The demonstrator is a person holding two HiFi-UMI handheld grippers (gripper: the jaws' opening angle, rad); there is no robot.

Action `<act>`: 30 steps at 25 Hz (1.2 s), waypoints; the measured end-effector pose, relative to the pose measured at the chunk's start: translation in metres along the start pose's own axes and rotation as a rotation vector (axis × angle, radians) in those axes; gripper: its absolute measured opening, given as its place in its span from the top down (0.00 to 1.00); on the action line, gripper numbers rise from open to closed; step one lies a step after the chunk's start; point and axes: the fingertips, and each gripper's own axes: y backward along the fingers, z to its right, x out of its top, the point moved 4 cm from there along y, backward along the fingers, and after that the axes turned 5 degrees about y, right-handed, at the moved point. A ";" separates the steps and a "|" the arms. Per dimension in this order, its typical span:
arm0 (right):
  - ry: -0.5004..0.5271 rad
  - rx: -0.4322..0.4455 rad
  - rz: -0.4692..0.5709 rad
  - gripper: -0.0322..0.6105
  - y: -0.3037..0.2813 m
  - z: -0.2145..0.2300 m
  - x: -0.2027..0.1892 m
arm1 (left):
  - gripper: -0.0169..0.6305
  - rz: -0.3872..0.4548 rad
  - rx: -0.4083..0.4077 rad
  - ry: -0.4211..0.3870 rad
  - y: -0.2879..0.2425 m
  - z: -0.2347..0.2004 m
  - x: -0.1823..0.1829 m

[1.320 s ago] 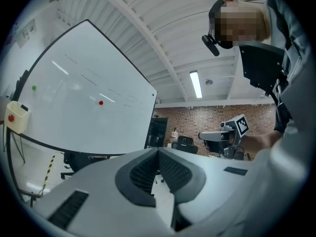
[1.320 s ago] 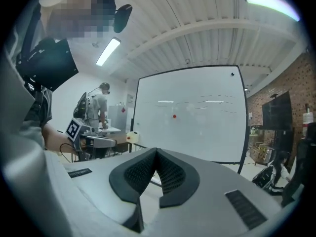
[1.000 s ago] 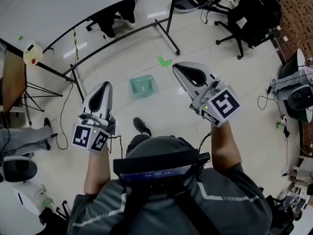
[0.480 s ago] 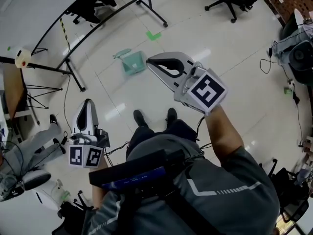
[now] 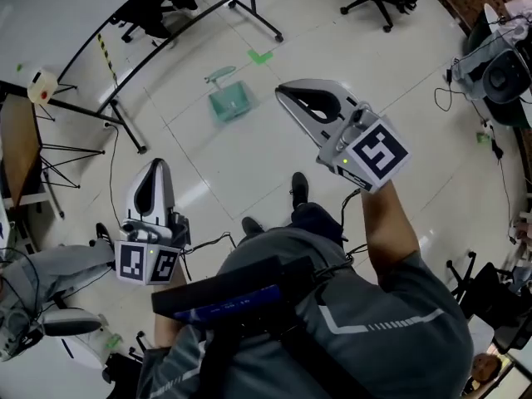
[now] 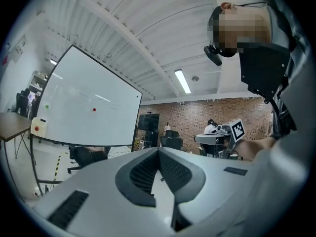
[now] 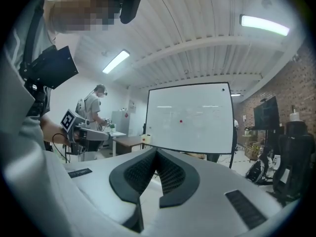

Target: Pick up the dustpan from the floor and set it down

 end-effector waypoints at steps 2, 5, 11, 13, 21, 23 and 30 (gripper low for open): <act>0.011 -0.023 -0.014 0.92 -0.009 -0.039 0.004 | 0.94 0.001 -0.016 -0.014 0.041 -0.018 0.000; 0.005 -0.057 -0.024 0.92 -0.018 -0.087 0.010 | 0.94 -0.011 -0.065 -0.028 0.082 -0.035 -0.004; -0.004 -0.067 -0.003 0.92 -0.008 -0.133 0.038 | 0.94 0.009 -0.098 -0.008 0.115 -0.024 0.005; -0.004 -0.060 0.016 0.92 0.001 -0.140 0.053 | 0.94 0.025 -0.095 -0.012 0.122 -0.013 0.012; -0.001 -0.045 0.035 0.92 0.043 -0.156 0.090 | 0.94 0.078 -0.069 -0.038 0.144 0.036 0.040; -0.009 -0.045 0.038 0.92 0.053 -0.156 0.094 | 0.94 0.086 -0.062 -0.044 0.146 0.046 0.043; -0.015 -0.044 0.045 0.92 0.089 -0.154 0.100 | 0.94 0.089 -0.058 -0.042 0.147 0.084 0.045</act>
